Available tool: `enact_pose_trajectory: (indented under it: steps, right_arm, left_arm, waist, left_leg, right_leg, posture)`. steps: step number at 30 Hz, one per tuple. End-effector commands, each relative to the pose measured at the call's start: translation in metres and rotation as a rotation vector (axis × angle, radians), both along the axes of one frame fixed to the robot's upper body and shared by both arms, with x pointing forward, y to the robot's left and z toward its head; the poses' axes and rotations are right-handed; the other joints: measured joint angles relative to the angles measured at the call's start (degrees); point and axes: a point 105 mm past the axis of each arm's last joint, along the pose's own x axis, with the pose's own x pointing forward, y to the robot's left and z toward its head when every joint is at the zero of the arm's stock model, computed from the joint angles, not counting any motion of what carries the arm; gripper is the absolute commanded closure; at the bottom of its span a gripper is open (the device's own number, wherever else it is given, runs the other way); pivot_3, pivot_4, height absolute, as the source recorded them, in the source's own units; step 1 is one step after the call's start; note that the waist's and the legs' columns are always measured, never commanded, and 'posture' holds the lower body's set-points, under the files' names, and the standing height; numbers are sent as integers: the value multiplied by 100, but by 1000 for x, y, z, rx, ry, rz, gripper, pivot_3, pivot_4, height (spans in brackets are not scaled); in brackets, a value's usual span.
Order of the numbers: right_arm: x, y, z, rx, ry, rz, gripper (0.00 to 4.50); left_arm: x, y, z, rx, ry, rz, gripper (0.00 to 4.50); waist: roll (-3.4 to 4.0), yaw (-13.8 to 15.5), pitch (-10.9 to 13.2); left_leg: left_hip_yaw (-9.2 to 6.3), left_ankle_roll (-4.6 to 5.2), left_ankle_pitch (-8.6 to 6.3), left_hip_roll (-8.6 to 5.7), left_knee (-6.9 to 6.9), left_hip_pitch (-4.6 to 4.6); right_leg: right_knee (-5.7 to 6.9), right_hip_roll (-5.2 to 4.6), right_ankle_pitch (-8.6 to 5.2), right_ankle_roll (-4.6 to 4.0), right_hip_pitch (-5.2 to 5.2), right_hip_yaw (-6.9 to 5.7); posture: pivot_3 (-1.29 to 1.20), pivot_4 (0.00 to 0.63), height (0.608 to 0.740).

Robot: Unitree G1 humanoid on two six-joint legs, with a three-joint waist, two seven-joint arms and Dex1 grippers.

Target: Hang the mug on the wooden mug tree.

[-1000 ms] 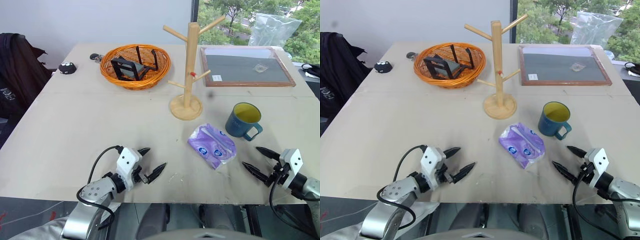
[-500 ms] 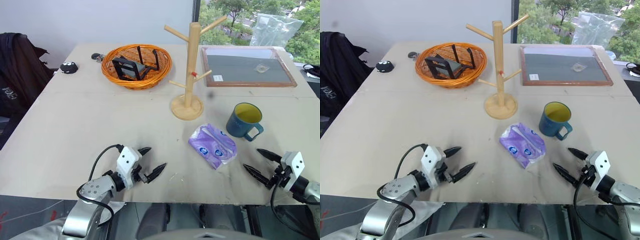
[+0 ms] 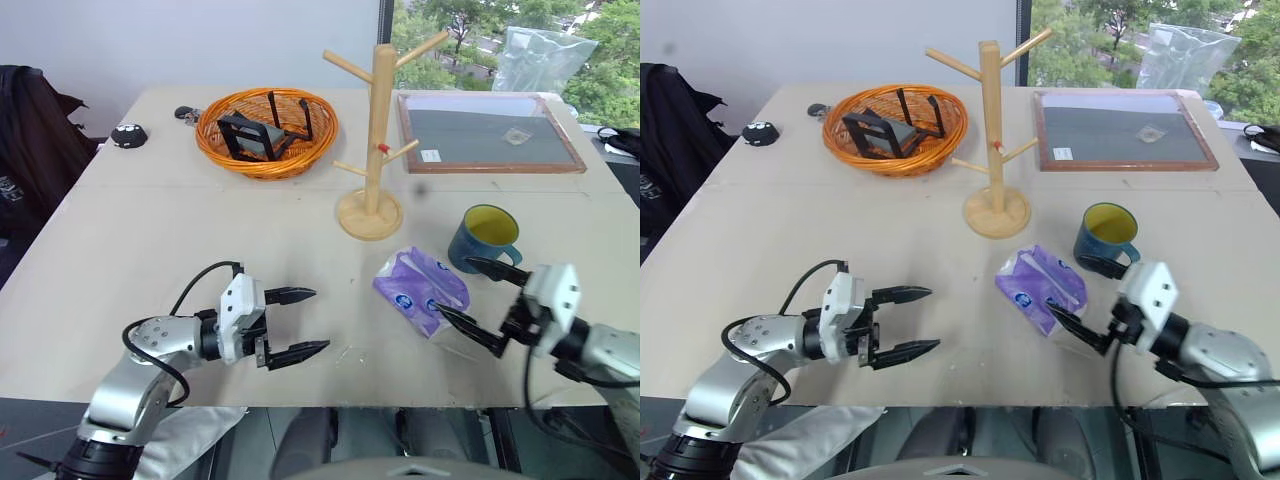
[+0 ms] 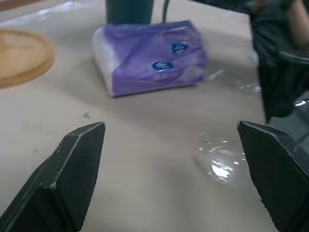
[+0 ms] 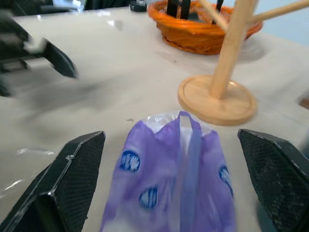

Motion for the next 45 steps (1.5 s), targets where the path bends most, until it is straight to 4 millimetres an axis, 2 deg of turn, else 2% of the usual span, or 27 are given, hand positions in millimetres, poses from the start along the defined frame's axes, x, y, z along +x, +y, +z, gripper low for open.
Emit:
enact_pose_trajectory:
  steps: [1, 4, 5, 8, 9, 14, 15, 18, 22, 25, 27, 28, 31, 33, 35, 38, 40, 43, 45]
  right_arm:
    - [9, -3, -23, -91, 78, -46, 35]
    - [14, -7, -38, -113, 151, -71, 35]
    - [13, -7, -41, -110, 172, -57, 265]
    - [10, -5, -48, -106, 210, -26, 1324]
    - [9, -5, -49, -111, 211, -18, 1960]
    - [11, -3, -44, -105, 185, -2, 4268]
    - [10, -2, -41, -99, 178, 4, 4452]
    - [9, 0, -35, -85, 156, 12, 4452]
    - [6, -1, -8, -16, 97, 23, 4452]
    - [-4, -16, 14, 32, 105, 35, 4452]
    - [-13, -47, 36, 51, 134, -23, 4452]
    - [-25, -62, 45, 51, 166, -41, 4452]
    - [-49, -91, 64, 84, 216, -102, 4452]
    - [-55, -110, 74, 99, 198, -184, 4452]
    - [-53, -127, 82, 131, 157, -273, 4452]
    - [-59, -156, 74, 137, 169, -396, 4452]
    - [-59, -179, 59, 94, 175, -495, 4452]
    - [-47, -212, 36, 21, 124, -675, 4452]
    - [-38, -221, 24, 20, 108, -742, 4452]
  left_arm:
    - [-11, -3, 16, 6, -69, -73, 0]
    - [-10, 0, 23, 0, -99, -58, 0]
    - [-9, 2, 25, 1, -110, -45, 0]
    - [-6, 7, 27, 17, -130, -19, 0]
    - [-5, 9, 27, 20, -131, -16, 0]
    - [-3, 11, 29, 21, -135, -15, 0]
    - [-3, 10, 30, 16, -136, -17, 0]
    - [-2, 8, 34, -17, -138, -21, 0]
    - [0, 2, 42, -52, -144, -46, 0]
    - [-1, -4, 46, -52, -150, -77, 0]
    - [-5, -17, 51, -68, -149, -135, 0]
    - [-6, -26, 54, -74, -153, -175, 0]
    - [-5, -44, 63, -99, -164, -258, 0]
    - [-1, -52, 69, -114, -175, -301, 0]
    - [3, -57, 73, -123, -181, -320, 0]
    - [8, -69, 78, -136, -185, -354, 0]
    - [11, -77, 78, -139, -186, -369, 0]
    - [17, -85, 78, -144, -189, -367, 0]
    - [20, -88, 77, -140, -185, -359, 0]
  waist:
    - [-10, 16, 8]
    - [-10, 5, 13]
    - [-13, -6, 14]
    - [-11, -13, 14]
    - [-12, -13, 14]
    - [-12, -14, 15]
    - [-13, -13, 15]
    - [-13, -13, 15]
    - [-10, -13, 17]
    - [-10, 3, 19]
    - [-9, 22, 24]
    - [-7, 49, 28]
    - [-12, 148, 28]
    - [-15, 130, 26]
    - [-16, 74, 24]
    - [-21, 13, 22]
    - [-22, 6, 23]
    - [-37, -5, 23]
    - [-40, -40, 22]
  left_leg:
    - [-3, -1, 0, -1, 0, -8]
    - [-1, -1, 0, -1, 0, -8]
    - [-1, 0, 0, 0, 1, -7]
    - [-1, 0, 0, 2, 1, 3]
    - [-1, 0, 0, 2, 1, 3]
    - [-1, 1, 0, 1, 1, 1]
    - [-1, 1, 0, 1, 1, 1]
    - [-2, 1, 0, 1, 1, 2]
    - [-2, 1, 0, 1, 1, 1]
    - [-4, 1, 0, 1, 2, -1]
    - [-4, 1, 0, -1, 3, -4]
    - [-7, 2, -1, -1, 7, -8]
    - [-12, 4, -2, -3, 10, -11]
    - [-13, 4, -2, -1, 7, -4]
    - [1, 4, -2, -3, 7, 6]
    - [14, 5, -2, -7, 10, 7]
    - [13, 6, -3, -8, 10, 5]
    - [14, 6, -3, -8, 10, 2]
    - [20, 6, -3, -9, 12, 5]
  right_leg:
    - [-3, -1, 0, 0, -4, -3]
    - [-2, -2, 0, 0, -4, -1]
    - [0, -1, 0, 0, -4, -1]
    - [5, 1, 1, 0, 2, -1]
    - [6, 1, 1, 0, 2, -1]
    - [4, 2, 0, 0, 1, -1]
    - [4, 2, 1, 0, 1, -1]
    - [5, 2, 1, 0, 2, -2]
    - [6, 2, 1, 1, 1, -2]
    - [5, 1, 1, 1, 1, -2]
    - [2, -1, 1, 1, 1, -2]
    - [1, -1, 1, 2, 2, -5]
    - [0, 0, 1, 2, 8, -15]
    - [3, 9, 1, 1, 13, -18]
    - [9, 14, 1, 1, 17, -6]
    - [7, 14, 1, 2, 19, 5]
    - [5, 14, 1, 3, 17, 5]
    - [2, 13, 1, 3, 14, 5]
    - [2, 13, 2, 4, 15, 10]
  posture:
    - [0, 150, 740]
    - [0, 150, 740]
    - [0, 150, 740]
    - [0, 150, 740]
    - [0, 150, 740]
    - [0, 150, 740]
    - [0, 150, 740]
    - [0, 150, 740]
    - [0, 150, 740]
    - [0, 150, 740]
    - [0, 150, 740]
    - [0, 150, 740]
    - [0, 150, 740]
    - [0, 150, 740]
    - [0, 150, 740]
    - [0, 150, 740]
    - [0, 150, 740]
    - [0, 150, 740]
    - [0, 150, 740]
